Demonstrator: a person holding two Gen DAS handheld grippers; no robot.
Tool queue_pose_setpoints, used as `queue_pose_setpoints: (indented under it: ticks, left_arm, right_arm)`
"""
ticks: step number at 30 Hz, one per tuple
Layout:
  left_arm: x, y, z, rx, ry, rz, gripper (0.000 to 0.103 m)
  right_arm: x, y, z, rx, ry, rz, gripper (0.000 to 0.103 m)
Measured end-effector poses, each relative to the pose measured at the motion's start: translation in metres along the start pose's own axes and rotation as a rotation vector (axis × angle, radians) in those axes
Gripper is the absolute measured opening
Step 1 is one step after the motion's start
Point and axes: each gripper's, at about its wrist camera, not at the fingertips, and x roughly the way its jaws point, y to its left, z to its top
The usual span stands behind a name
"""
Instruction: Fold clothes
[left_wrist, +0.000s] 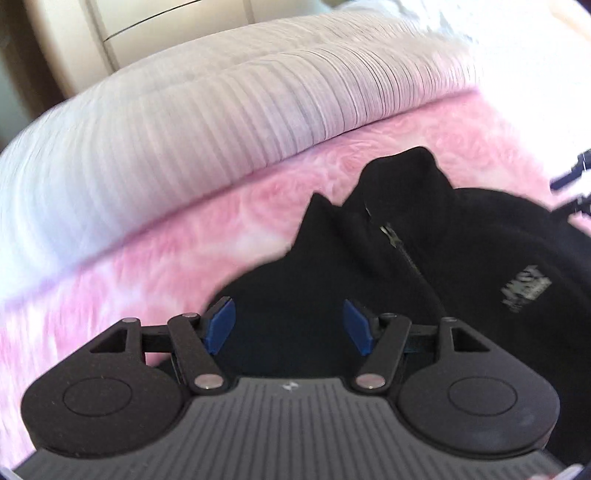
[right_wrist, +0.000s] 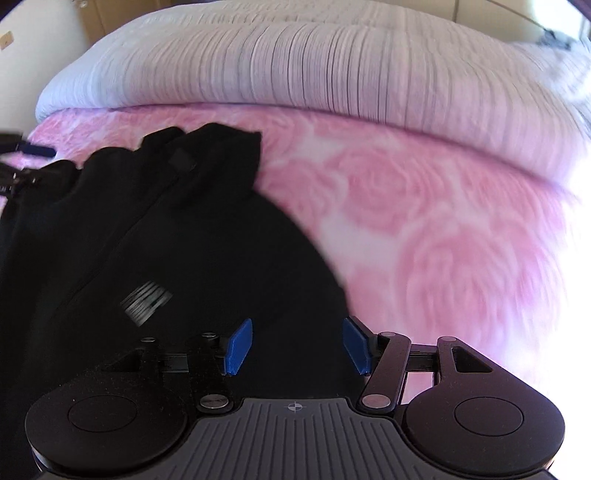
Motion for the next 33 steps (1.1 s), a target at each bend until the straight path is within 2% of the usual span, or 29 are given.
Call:
queue_pose_setpoints:
  ticks: [3, 5, 7, 9, 10, 11, 12, 13, 14, 16, 19, 23, 25, 27, 29, 31, 33]
  left_arm:
    - [0.038, -0.004, 0.016, 0.097, 0.018, 0.017, 0.061]
    - [0.062, -0.002, 0.02, 0.14, 0.088, -0.002, 0.057]
    - [0.085, 0.0, 0.023, 0.181, 0.154, -0.021, 0.055]
    - [0.092, 0.008, 0.021, 0.169, 0.171, -0.061, 0.055]
    - [0.093, 0.013, 0.02, 0.15, 0.175, -0.085, 0.05]
    - [0.093, 0.017, 0.019, 0.133, 0.177, -0.107, 0.033]
    - [0.088, 0.018, 0.021, 0.117, 0.17, -0.113, 0.024]
    - [0.083, 0.018, 0.023, 0.102, 0.163, -0.119, 0.004]
    - [0.077, 0.019, 0.026, 0.086, 0.157, -0.125, 0.004]
    - [0.066, 0.019, 0.031, 0.056, 0.138, -0.138, 0.004]
    - [0.046, 0.019, 0.05, 0.04, 0.047, -0.154, 0.005]
    - [0.066, 0.019, 0.074, -0.027, 0.009, -0.114, 0.006]
    - [0.083, 0.017, 0.077, -0.053, 0.032, -0.066, 0.007]
    - [0.093, 0.02, 0.071, -0.089, 0.075, -0.025, 0.009]
    - [0.093, 0.024, 0.062, -0.121, 0.097, 0.003, 0.019]
    - [0.078, 0.028, 0.05, -0.117, 0.084, 0.008, 0.025]
    - [0.059, 0.026, 0.038, -0.093, 0.073, 0.014, 0.033]
  right_arm:
    - [0.034, -0.012, 0.013, -0.029, 0.026, -0.035, 0.058]
    - [0.051, -0.018, 0.015, -0.033, 0.047, -0.052, 0.058]
    - [0.059, -0.022, 0.011, -0.024, 0.057, -0.006, 0.058]
    - [0.058, -0.02, 0.004, -0.019, 0.059, 0.023, 0.039]
    - [0.059, -0.022, 0.001, -0.001, 0.056, 0.029, 0.035]
    - [0.06, -0.026, 0.0, 0.038, 0.059, 0.049, 0.018]
    - [0.06, -0.03, 0.0, 0.075, 0.062, 0.069, 0.01]
    - [0.059, -0.031, -0.001, 0.092, 0.067, 0.079, 0.005]
    - [0.055, -0.03, 0.0, 0.075, 0.063, 0.065, 0.004]
    - [0.035, -0.026, 0.006, 0.001, 0.021, 0.006, 0.004]
    - [0.007, -0.051, 0.028, -0.005, -0.026, -0.03, 0.004]
    - [0.003, -0.075, 0.063, -0.085, -0.038, -0.101, 0.004]
    - [0.01, -0.079, 0.077, -0.071, -0.053, -0.128, 0.005]
    - [0.024, -0.081, 0.084, -0.046, -0.038, -0.14, 0.011]
    - [0.037, -0.075, 0.076, -0.036, -0.019, -0.17, 0.036]
    - [0.027, -0.075, 0.061, 0.0, -0.07, -0.197, 0.042]
    - [0.005, -0.087, 0.041, 0.082, -0.095, -0.175, 0.044]
